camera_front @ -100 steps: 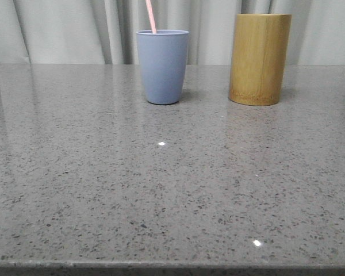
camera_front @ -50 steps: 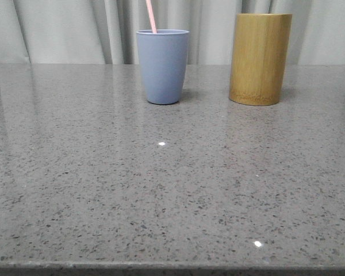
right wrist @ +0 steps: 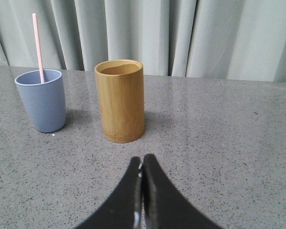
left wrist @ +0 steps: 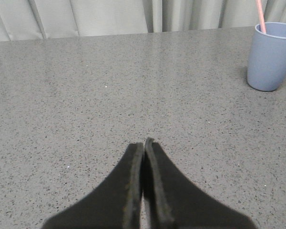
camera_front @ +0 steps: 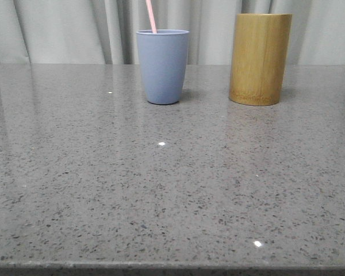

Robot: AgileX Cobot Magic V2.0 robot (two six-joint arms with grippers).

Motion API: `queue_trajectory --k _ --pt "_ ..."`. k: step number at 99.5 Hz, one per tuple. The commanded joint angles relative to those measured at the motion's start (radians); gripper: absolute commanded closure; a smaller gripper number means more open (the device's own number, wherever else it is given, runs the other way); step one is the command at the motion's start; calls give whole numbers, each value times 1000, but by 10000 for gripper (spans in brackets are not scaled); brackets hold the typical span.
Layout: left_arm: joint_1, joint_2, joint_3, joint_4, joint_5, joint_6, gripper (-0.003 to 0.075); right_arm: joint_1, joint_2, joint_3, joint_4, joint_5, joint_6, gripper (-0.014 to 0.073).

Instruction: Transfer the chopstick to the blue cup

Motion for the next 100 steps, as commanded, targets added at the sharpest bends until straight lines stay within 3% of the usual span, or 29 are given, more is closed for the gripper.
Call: queue_trajectory --k 1,30,52,75,100 --pt "-1 13 -26 0 -79 -12 739 -4 8 -23 -6 -67 -3 690" --pt "-1 10 -2 9 -96 -12 739 -4 8 -23 -6 -67 -3 690" --pt "1 -18 85 2 -207 24 739 -4 8 -23 -6 -67 -3 690" --pt "132 -104 227 -134 -366 178 739 -4 8 -23 -6 -67 -3 690" --pt "225 -239 372 -157 -472 180 739 -4 8 -23 -6 -67 -3 690"
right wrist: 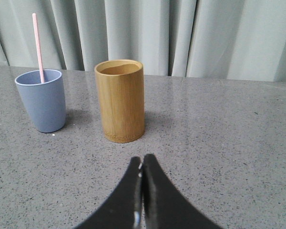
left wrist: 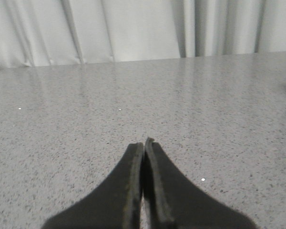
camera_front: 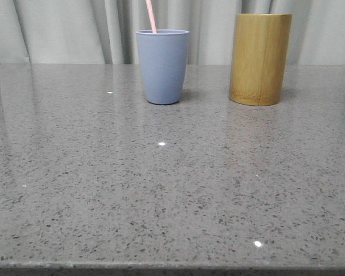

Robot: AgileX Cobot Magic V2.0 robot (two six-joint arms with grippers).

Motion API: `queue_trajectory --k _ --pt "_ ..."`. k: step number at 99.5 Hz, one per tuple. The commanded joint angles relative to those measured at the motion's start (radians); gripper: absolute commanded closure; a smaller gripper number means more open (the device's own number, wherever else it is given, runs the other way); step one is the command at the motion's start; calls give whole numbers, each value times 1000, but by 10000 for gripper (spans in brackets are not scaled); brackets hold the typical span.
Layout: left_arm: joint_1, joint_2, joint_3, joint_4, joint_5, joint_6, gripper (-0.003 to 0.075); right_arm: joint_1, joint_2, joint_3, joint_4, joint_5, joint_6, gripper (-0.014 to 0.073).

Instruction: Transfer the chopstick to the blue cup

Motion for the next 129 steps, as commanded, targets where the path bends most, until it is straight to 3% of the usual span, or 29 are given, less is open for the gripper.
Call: queue_trajectory --k 1,15,129 --pt "19 -36 19 -16 -116 4 739 -4 8 -23 -6 -67 -5 690" --pt "40 -44 95 -37 -194 4 739 -4 8 -23 -6 -66 -5 690" --pt "42 -44 93 -37 -163 4 739 -4 8 -23 -6 -64 -5 690"
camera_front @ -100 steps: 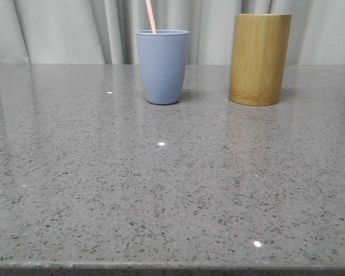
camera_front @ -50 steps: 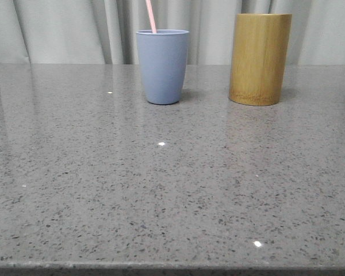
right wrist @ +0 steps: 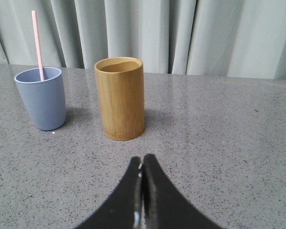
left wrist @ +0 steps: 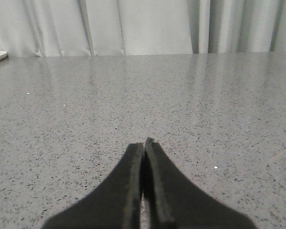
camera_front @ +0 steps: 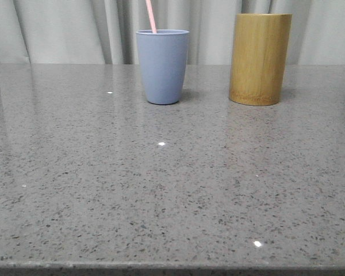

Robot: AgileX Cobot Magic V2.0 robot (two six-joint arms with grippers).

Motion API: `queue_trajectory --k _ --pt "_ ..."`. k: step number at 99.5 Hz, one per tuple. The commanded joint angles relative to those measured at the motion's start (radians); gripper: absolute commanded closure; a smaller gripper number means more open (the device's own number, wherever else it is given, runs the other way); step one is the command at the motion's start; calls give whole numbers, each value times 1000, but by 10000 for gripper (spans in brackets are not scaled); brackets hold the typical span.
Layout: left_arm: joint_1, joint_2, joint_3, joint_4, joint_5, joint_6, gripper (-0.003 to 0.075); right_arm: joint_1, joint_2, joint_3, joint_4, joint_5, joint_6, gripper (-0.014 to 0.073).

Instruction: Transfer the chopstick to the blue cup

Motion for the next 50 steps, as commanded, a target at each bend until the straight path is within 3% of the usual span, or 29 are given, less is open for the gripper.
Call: queue_trajectory --k 1,37,50 --pt "2 -35 7 -8 -84 -3 739 -4 8 -24 -6 -70 -5 690" --pt "2 -35 7 -8 -84 -3 739 -24 8 -17 -9 -109 -5 690" --pt "2 -35 7 -8 -84 -3 739 -71 6 49 -27 -222 -5 690"
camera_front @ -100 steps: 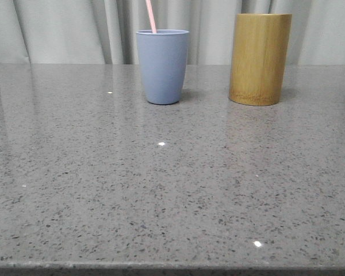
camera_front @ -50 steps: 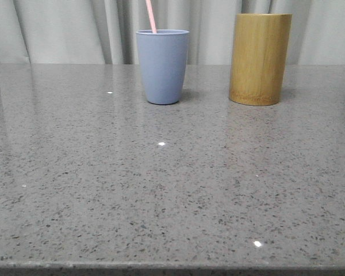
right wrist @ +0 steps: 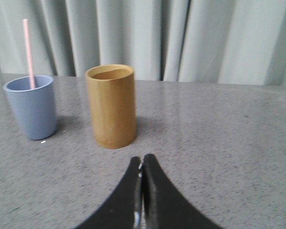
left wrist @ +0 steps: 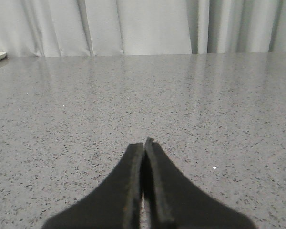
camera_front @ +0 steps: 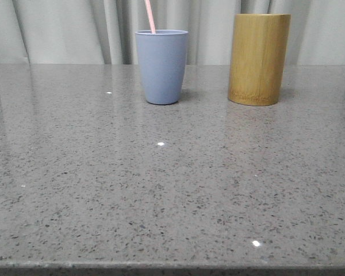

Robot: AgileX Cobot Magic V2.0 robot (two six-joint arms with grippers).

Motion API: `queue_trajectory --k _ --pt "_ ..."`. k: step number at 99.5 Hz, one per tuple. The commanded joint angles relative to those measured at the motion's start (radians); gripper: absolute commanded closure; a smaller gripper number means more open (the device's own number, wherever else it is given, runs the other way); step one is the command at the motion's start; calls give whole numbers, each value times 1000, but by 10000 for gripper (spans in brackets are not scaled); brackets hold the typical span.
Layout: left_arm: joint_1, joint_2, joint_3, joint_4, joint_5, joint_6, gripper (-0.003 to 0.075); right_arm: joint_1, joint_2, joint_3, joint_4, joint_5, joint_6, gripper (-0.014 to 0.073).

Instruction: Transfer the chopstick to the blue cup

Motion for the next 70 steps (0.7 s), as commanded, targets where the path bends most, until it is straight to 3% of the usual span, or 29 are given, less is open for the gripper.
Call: queue_trajectory --k 1,19,31,50,70 --pt "2 -35 7 -8 -84 -3 739 -32 6 20 -23 -156 -7 690" --pt "2 -35 7 -8 -84 -3 739 -69 -27 150 -61 -344 -4 690" --pt "2 -35 7 -8 -84 -3 739 -72 -79 233 -126 -396 39 690" --pt "2 -35 7 -8 -84 -3 739 -72 -161 351 -146 -398 99 690" --pt "2 -35 7 -8 -84 -3 739 -72 -220 349 -147 -275 98 690"
